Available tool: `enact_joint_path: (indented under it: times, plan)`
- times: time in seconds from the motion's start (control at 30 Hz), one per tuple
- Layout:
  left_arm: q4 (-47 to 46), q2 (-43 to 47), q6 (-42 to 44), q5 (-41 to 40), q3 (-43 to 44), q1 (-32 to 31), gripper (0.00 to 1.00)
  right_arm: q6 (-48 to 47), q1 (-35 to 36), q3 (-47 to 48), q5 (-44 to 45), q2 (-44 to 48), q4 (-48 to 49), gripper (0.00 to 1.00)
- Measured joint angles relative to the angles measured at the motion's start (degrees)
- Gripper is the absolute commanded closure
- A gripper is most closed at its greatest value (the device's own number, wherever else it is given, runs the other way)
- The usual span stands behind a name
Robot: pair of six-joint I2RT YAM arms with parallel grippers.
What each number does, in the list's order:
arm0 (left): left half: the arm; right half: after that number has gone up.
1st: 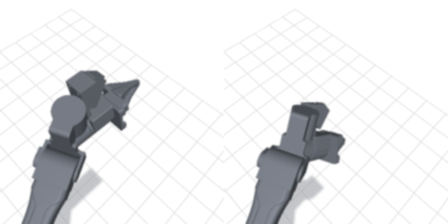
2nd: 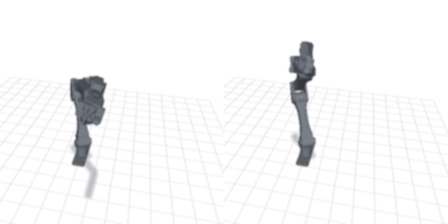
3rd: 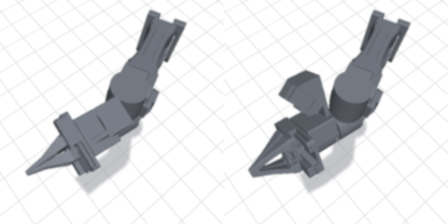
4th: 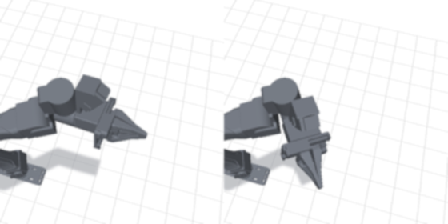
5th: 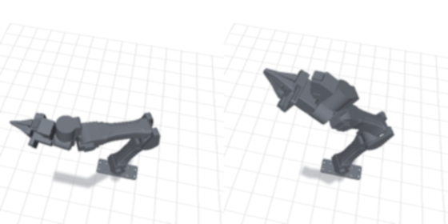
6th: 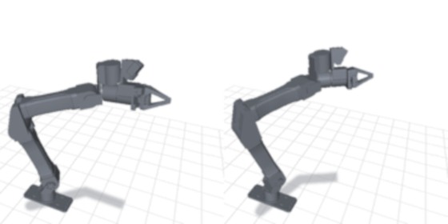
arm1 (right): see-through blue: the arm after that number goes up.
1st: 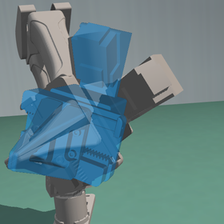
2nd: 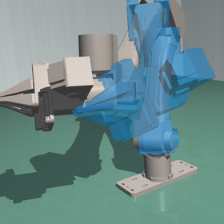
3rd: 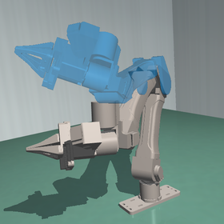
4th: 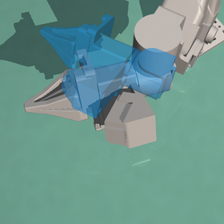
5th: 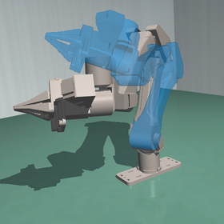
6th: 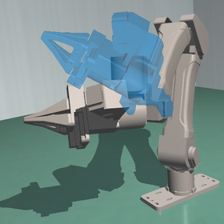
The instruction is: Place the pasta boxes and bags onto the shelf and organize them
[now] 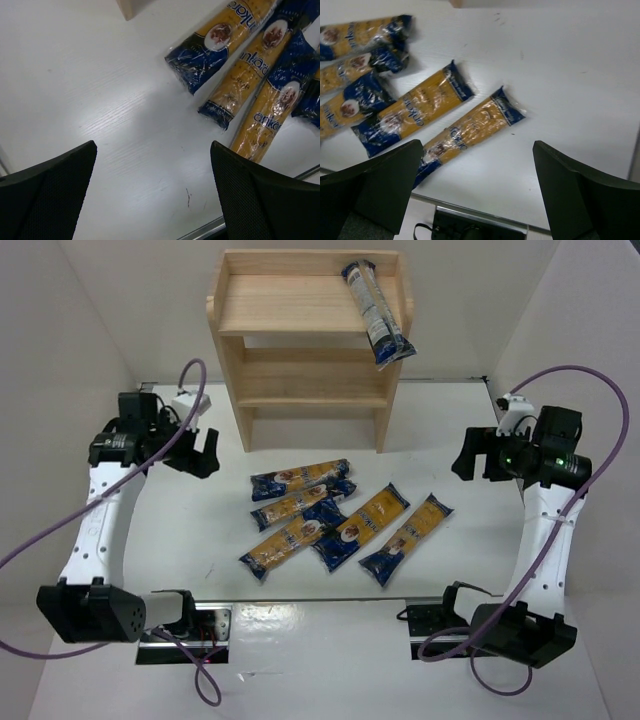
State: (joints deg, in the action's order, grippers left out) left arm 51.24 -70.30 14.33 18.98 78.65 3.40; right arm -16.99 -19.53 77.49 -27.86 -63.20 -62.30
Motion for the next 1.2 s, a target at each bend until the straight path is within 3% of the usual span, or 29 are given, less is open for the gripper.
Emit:
enact_joint_path:
  times: [0.27, 0.47, 0.63, 0.9, 1.2]
  plan:
    - [-8.3, -12.9, 4.3, 2.0, -6.9, -10.0, 0.0, -1.4, -5.3, 0.4, -1.0, -2.7, -0.7, 0.0]
    - [-17.1, -19.6, 7.0, -4.0, -8.6, -18.9, 0.0, -3.1, -5.9, 0.4, -2.6, -3.0, -1.2, 0.0]
    - [-24.5, -24.0, 10.9, -8.4, -8.6, -24.2, 0.06, -3.8, -5.9, 0.4, -3.1, -3.1, -1.4, 0.0]
    - [-28.8, -33.0, 19.4, -12.2, -8.6, -28.3, 0.08, -4.6, -5.9, 0.4, -4.3, -3.1, -1.7, 0.0]
    - [-30.1, -37.9, 26.2, -12.2, -7.6, -28.7, 0.11, -5.2, -6.9, 0.4, -4.5, -3.1, -2.0, 0.0]
